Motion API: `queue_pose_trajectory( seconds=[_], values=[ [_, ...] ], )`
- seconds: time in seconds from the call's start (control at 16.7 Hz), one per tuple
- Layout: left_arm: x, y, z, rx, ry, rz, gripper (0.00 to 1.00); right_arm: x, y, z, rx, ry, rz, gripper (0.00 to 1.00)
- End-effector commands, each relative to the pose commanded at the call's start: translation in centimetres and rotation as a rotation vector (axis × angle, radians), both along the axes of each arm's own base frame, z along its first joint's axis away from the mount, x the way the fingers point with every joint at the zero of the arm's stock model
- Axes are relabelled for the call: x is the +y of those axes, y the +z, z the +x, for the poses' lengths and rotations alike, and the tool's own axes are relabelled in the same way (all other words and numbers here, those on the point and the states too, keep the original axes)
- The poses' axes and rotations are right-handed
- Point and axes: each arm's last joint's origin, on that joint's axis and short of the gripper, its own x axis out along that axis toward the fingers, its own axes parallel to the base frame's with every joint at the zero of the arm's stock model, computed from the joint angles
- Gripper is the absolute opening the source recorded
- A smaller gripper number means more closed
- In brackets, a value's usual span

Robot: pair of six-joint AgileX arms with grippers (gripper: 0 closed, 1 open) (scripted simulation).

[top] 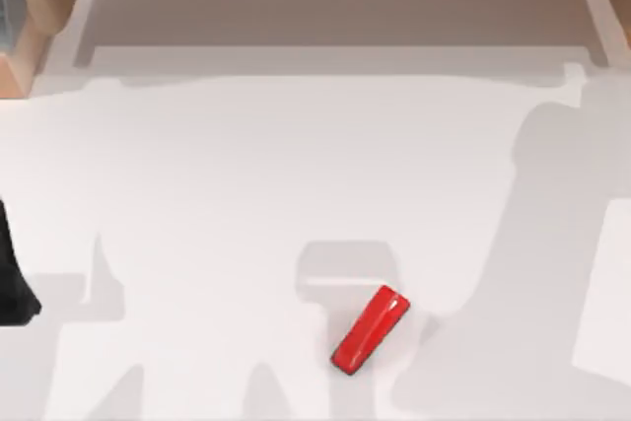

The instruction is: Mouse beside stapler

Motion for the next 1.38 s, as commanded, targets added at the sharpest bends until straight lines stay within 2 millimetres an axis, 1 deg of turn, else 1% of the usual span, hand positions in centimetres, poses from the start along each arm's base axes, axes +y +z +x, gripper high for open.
queue_pose_trajectory(
  seconds=[0.42, 1.08, 1.32, 1.38],
  values=[
    [0.0, 0.0, 0.0, 0.0, 0.0, 0.0, 1.0, 0.1, -0.2, 0.1, -0.001, 0.001, 0.0, 1.0],
    [0.0, 0.0, 0.0, 0.0, 0.0, 0.0, 1.0, 0.1, -2.8, 0.3, -0.001, 0.0, -0.001, 1.0],
    [0.0, 0.0, 0.0, 0.0, 0.0, 0.0, 1.0, 0.1, -3.0, 0.3, 0.0, 0.0, 0.0, 1.0],
    [0.0, 0.0, 0.0, 0.0, 0.0, 0.0, 1.0, 0.1, -3.0, 0.3, 0.0, 0.0, 0.0, 0.92]
  ],
)
